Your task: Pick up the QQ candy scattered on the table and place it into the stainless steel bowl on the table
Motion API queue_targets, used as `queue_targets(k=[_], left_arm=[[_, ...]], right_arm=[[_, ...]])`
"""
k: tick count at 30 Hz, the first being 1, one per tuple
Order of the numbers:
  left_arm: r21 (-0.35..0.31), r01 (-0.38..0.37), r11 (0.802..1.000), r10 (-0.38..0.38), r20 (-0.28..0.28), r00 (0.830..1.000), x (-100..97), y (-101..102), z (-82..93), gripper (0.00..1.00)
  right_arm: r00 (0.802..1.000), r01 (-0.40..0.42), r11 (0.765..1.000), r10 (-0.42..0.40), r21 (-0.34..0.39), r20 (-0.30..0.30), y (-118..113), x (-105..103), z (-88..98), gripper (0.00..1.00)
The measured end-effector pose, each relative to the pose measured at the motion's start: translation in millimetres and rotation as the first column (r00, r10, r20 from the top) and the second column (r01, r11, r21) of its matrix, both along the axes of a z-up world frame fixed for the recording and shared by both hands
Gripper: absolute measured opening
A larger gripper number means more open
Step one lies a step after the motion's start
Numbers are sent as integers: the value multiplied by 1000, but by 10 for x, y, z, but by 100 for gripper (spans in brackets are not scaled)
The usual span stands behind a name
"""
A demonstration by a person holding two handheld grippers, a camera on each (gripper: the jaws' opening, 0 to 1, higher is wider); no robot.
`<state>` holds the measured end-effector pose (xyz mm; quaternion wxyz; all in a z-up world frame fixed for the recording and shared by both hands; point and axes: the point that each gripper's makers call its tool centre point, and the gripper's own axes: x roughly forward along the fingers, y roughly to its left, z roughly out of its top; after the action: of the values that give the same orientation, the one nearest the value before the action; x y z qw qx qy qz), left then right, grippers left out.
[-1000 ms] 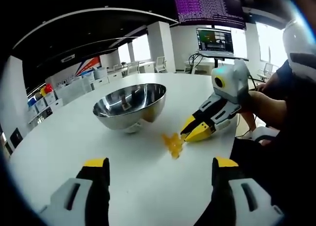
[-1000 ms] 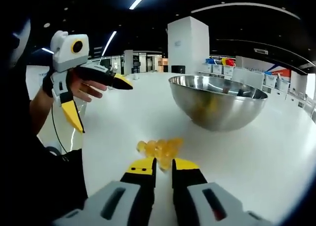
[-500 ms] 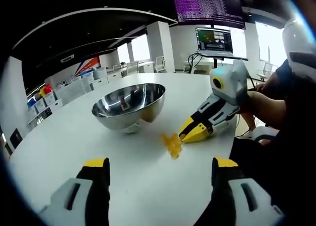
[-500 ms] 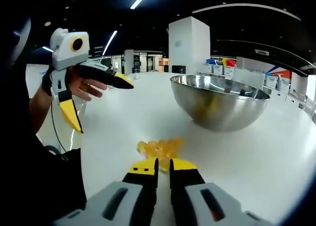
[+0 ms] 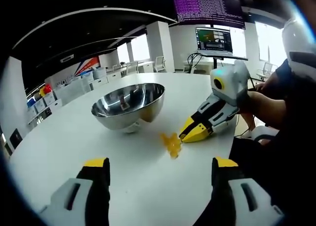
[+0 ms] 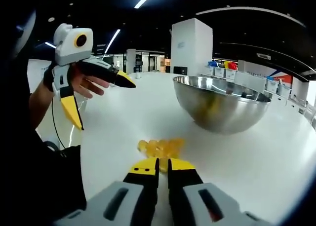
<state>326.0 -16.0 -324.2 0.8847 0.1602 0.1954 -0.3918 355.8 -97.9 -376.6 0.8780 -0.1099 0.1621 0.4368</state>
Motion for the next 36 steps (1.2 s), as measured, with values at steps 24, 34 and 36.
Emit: queue_targets(k=[24,34,36], left_arm=[[3,2,1000,-2,7,1000,2,-9,36,84],[1,5,1000,-5,4,1000,-11,-29,22,84],[4,3,1000,-3,5,1000,-11,-28,22,84]], right_arm=[[976,-42,993,18,106,215,-43,-46,994,5],[943,9,993,-48,119,329,-81,510,1448,5],[940,24,993,-63,117,336,-55,693,1439,5]])
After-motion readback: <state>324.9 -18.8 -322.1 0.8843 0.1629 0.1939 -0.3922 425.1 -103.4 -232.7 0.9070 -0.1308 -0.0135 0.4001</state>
